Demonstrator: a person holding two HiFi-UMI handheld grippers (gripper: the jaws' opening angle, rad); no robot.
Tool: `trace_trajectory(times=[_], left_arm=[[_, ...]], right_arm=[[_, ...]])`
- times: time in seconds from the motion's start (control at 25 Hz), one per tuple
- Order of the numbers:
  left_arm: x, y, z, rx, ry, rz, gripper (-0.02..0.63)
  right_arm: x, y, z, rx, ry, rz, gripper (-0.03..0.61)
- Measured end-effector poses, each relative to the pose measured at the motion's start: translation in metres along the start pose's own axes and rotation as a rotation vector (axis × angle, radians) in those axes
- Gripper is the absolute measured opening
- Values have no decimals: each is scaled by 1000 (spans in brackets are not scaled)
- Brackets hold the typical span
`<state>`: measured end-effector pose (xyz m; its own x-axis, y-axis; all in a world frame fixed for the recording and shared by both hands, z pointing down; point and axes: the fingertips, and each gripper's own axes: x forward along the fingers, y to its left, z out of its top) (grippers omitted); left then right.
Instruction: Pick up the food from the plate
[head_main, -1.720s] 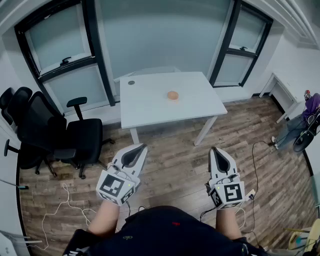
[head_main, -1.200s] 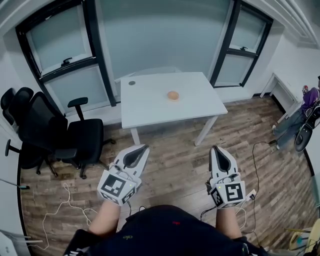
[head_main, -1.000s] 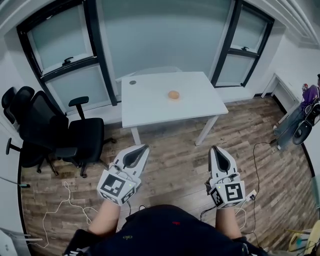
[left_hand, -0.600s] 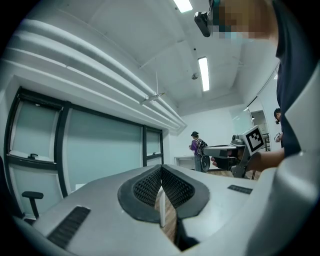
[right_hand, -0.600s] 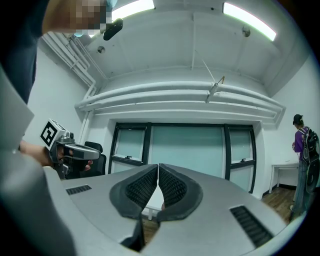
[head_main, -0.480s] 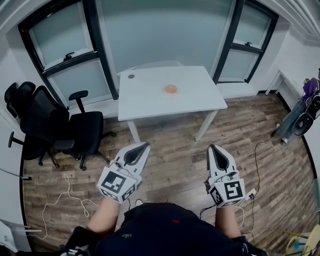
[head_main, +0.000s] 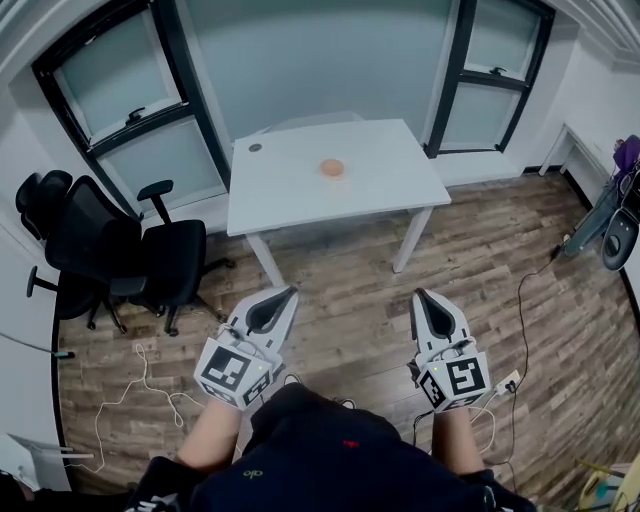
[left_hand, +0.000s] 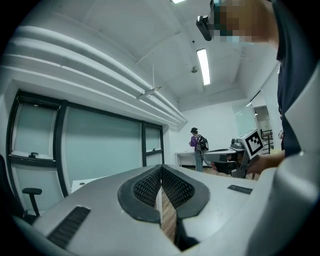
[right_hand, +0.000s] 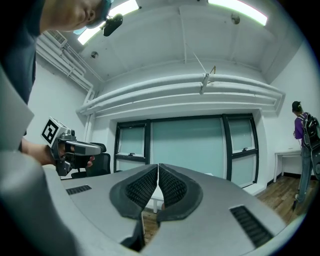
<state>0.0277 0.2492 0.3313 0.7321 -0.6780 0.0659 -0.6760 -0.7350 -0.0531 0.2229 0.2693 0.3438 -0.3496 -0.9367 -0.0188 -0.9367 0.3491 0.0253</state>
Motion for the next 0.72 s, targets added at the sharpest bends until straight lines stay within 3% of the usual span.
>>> trace_trajectory(times=[0.36, 0.72], left_arm=[[26, 5, -10, -23, 7, -18, 23], [69, 52, -16, -44, -10, -47, 23]], right_arm=[[6, -17, -25, 22, 39, -10, 26], [63, -34, -30, 2, 75, -25, 26]])
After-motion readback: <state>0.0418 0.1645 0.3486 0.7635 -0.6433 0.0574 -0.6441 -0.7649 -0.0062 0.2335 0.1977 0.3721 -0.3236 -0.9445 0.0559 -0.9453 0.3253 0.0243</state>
